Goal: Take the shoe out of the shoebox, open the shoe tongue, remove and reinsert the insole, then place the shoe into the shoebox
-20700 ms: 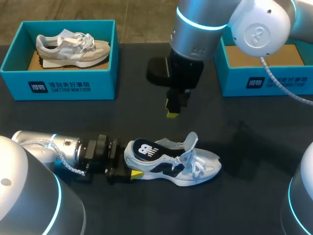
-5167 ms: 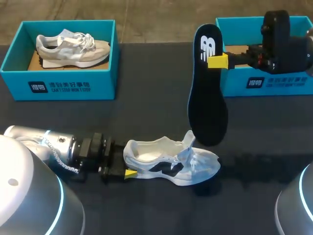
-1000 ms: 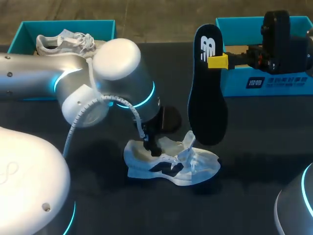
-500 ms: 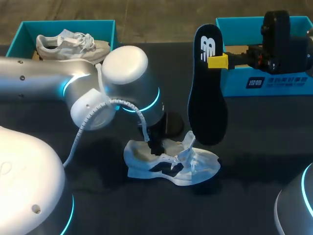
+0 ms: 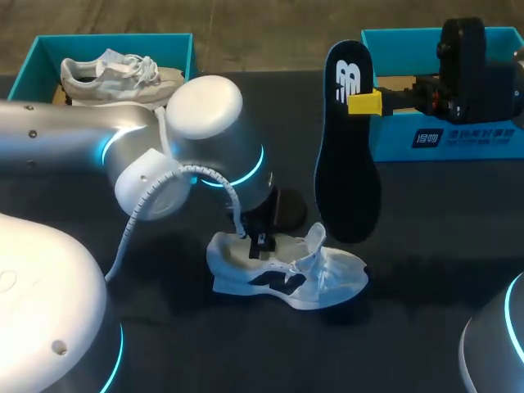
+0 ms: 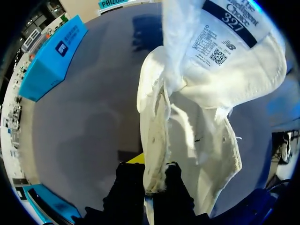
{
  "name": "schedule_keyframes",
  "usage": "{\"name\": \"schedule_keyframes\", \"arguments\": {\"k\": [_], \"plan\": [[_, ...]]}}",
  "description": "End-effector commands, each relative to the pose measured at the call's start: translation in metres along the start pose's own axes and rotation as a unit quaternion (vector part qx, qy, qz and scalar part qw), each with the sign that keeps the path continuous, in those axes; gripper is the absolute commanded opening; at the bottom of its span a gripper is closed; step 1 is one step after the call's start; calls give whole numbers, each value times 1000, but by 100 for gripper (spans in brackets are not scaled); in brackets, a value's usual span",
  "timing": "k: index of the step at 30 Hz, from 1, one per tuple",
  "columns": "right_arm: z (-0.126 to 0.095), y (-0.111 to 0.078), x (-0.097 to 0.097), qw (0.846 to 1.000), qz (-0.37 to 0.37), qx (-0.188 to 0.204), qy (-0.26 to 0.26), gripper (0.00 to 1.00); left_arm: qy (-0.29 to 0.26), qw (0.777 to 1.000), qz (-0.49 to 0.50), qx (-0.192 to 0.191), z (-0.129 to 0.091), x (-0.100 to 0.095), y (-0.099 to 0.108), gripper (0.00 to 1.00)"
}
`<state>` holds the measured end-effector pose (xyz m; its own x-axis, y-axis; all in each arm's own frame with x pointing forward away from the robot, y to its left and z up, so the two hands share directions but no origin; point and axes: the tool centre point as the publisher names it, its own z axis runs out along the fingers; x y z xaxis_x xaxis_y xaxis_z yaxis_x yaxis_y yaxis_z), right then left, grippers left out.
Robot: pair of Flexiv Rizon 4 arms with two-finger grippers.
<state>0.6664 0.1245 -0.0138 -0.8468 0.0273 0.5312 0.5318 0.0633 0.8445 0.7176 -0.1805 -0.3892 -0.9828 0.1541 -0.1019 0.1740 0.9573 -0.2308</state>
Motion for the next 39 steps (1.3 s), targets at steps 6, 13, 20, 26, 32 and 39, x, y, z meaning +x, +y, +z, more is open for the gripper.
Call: {"name": "schedule_keyframes", "arguments": {"k": [6, 13, 20, 26, 32, 39], "plan": [[1, 0, 0, 1000, 1, 1, -1, 0, 17, 993, 111, 25, -38, 6, 6, 0], [1, 0, 0, 1000, 1, 1, -1, 0, 33, 964, 262, 30, -58, 15, 9, 0], [1, 0, 0, 1000, 1, 1, -1, 0, 57, 909, 410, 34, -79, 25, 6, 0], [1, 0, 0, 1000, 1, 1, -1, 0, 42, 875, 480, 51, -91, 31, 2, 0], [1, 0, 0, 1000, 1, 1, -1, 0, 42, 875, 480, 51, -91, 31, 2, 0], [1, 0, 0, 1000, 1, 1, -1, 0, 41, 871, 489, 40, -88, 32, 1, 0]]}}
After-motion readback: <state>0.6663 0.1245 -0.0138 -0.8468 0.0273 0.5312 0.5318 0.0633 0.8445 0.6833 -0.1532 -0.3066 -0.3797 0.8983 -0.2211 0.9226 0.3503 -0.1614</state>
